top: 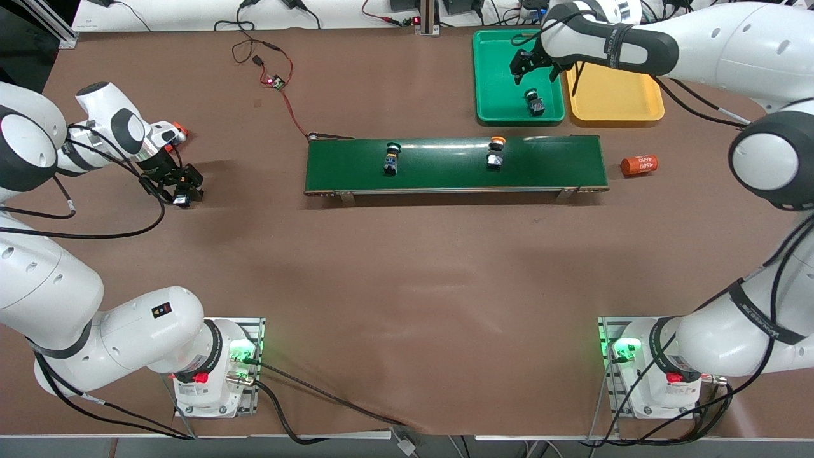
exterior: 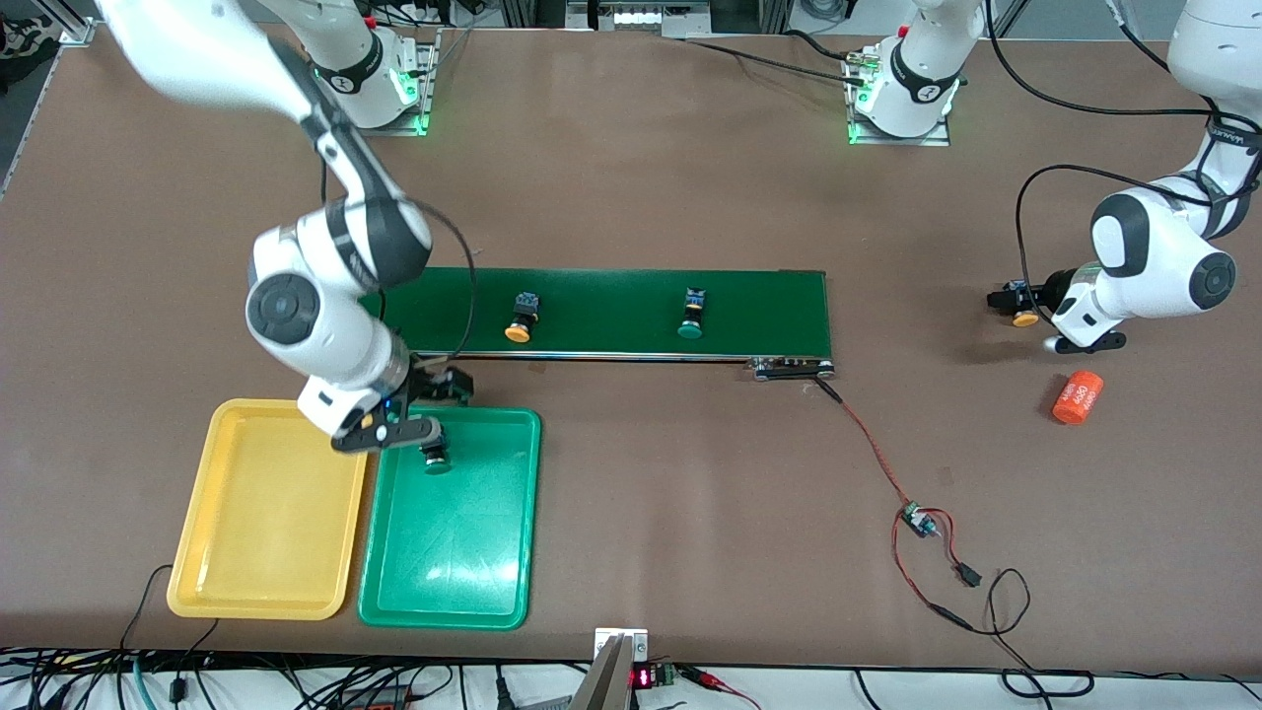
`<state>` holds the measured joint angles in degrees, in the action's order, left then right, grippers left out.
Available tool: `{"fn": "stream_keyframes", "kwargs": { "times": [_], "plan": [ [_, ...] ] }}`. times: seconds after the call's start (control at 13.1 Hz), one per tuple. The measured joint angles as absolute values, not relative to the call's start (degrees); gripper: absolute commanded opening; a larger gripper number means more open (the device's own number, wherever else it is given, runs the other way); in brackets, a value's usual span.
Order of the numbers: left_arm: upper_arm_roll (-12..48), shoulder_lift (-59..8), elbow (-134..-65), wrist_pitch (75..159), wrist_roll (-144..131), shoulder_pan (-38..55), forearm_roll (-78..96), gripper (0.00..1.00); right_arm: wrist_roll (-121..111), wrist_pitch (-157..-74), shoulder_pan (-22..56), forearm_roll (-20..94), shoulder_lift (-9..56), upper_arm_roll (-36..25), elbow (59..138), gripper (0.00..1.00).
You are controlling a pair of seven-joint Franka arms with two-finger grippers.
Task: Sort buttons by color to trays
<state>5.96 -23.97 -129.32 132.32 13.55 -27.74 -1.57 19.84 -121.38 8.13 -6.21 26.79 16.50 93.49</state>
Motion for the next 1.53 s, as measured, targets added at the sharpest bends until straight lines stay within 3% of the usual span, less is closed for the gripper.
{"fn": "stream_keyframes", "kwargs": {
  "times": [0.15, 0.23, 0.31, 0.76, 1.53],
  "plan": [
    [5.95, -23.64, -129.32, 132.45, 14.92, -28.73, -1.83, 0.15, 25.33, -118.74, 9.88, -6.19, 22.98, 16.49, 96.07, 1.00],
    [5.96, -23.51, -129.32, 132.35, 15.10, -28.86, -1.84, 0.04, 27.03, -118.25, 9.99, -6.19, 21.93, 16.47, 97.26, 1.00],
    [6.15, -23.27, -129.31, 132.03, 15.13, -28.85, -1.84, 0.00, 28.23, -118.00, 9.97, -6.18, 21.16, 16.33, 98.45, 1.00],
    [7.57, -21.58, -129.28, 131.12, 17.08, -27.60, -1.94, 0.00, 36.83, -118.73, 9.98, -5.69, 17.22, 16.23, 106.63, 1.00],
    [14.48, -16.02, -127.50, 128.92, 15.92, -10.81, -1.90, 0.00, 45.46, -132.84, 11.14, -5.51, 15.93, 17.52, 120.77, 1.00]
  ]
}}
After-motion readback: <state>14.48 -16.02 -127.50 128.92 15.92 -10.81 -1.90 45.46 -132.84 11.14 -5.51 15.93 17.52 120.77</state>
